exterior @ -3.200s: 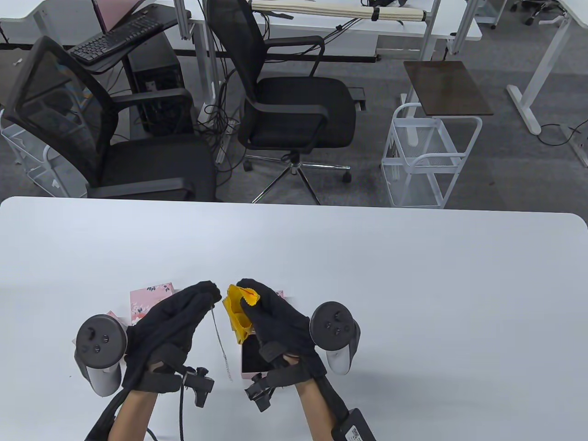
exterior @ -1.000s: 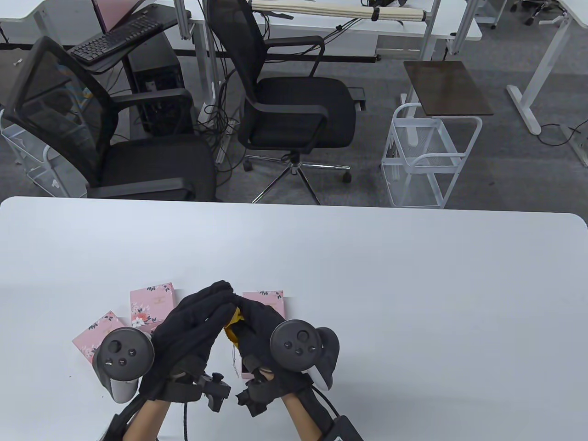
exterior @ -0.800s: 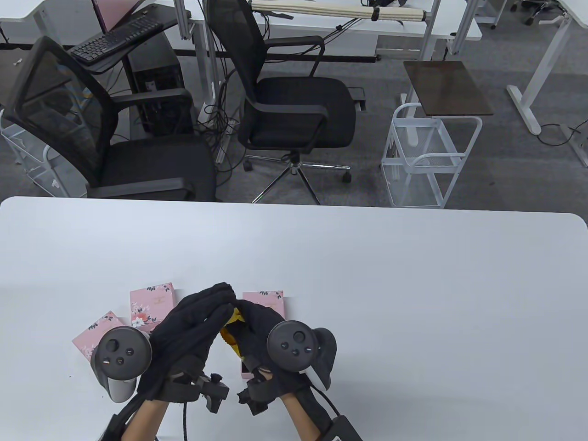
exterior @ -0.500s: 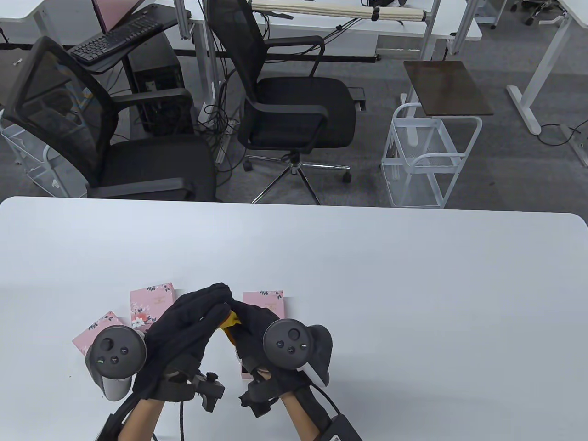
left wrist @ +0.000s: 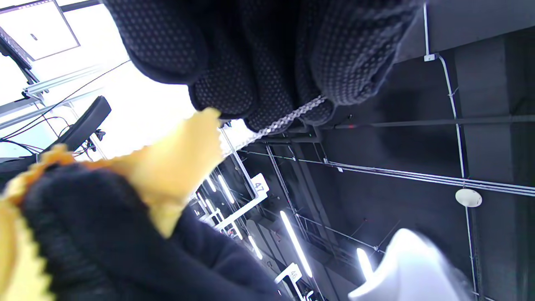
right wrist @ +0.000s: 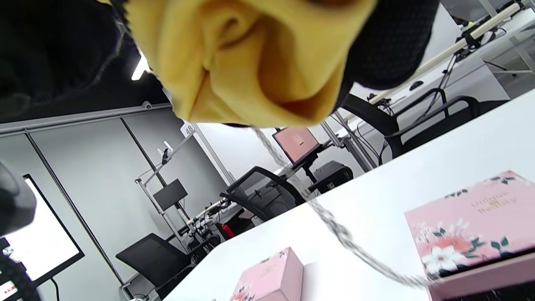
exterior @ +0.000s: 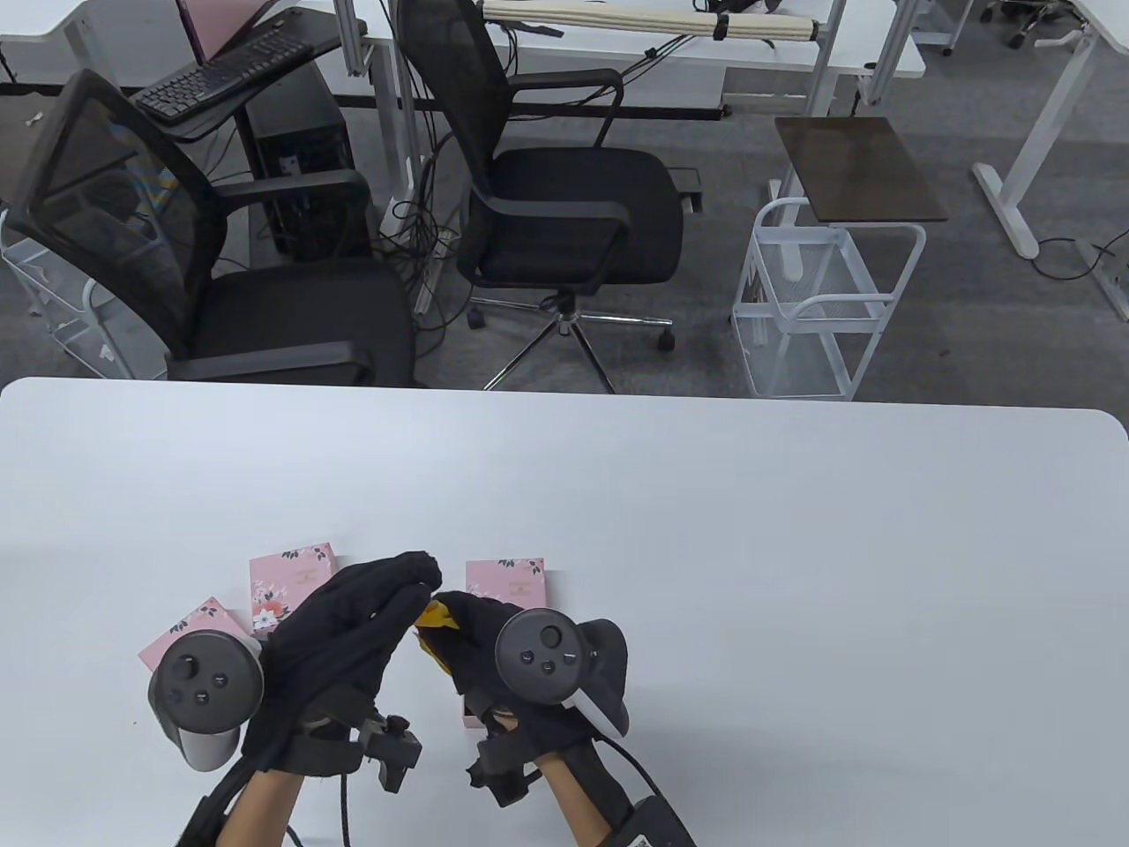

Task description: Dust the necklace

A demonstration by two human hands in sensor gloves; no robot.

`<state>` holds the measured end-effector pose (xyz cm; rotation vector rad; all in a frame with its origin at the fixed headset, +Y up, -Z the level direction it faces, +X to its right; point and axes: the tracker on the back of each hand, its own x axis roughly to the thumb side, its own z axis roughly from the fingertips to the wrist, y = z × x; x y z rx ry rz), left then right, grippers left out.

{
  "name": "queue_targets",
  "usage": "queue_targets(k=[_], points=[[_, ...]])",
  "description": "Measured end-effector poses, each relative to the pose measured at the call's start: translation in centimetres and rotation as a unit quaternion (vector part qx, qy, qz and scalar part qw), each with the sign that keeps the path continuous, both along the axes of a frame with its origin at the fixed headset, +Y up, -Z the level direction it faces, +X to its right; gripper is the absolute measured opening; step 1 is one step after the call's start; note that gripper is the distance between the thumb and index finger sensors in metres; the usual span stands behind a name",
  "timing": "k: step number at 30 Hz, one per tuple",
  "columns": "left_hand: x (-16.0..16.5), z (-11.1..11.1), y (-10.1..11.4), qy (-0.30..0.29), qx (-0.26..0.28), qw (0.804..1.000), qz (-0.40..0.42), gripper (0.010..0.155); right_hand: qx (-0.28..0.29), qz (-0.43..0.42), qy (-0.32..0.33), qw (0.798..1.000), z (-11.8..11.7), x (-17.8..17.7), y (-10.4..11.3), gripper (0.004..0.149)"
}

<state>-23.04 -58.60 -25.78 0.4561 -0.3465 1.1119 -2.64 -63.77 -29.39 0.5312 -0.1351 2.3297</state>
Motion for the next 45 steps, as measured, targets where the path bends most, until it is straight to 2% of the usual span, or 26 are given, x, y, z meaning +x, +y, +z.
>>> queue_targets(k=[10, 17, 21, 33, 45], points=[[-0.5, 0.2, 0.2, 0.009, 0.004, 1.0, 0.022, 0.038, 0.0, 0.077, 0.0, 0.997, -0.3, -0.8, -1.1, 0.037], [-1.1, 0.3, 0.4, 0.015, 0.009, 0.999, 0.037, 0.038, -0.006, 0.101, 0.004, 0.995, -0.4, -1.2, -1.8, 0.037], [-1.3, 0.6, 0.7, 0.015, 0.02, 0.998, 0.05, 0.038, -0.03, 0.088, -0.017, 0.995, -0.6, -1.1, -2.5, 0.039], [-2.1, 1.0, 1.1, 0.026, 0.036, 0.997, 0.064, 0.038, -0.078, 0.12, 0.009, 0.99, -1.0, -1.5, -4.0, 0.039], [-3.1, 1.1, 1.3, 0.034, 0.031, 0.995, 0.089, 0.038, -0.092, 0.172, 0.026, 0.981, -1.1, -1.9, -4.8, 0.038]])
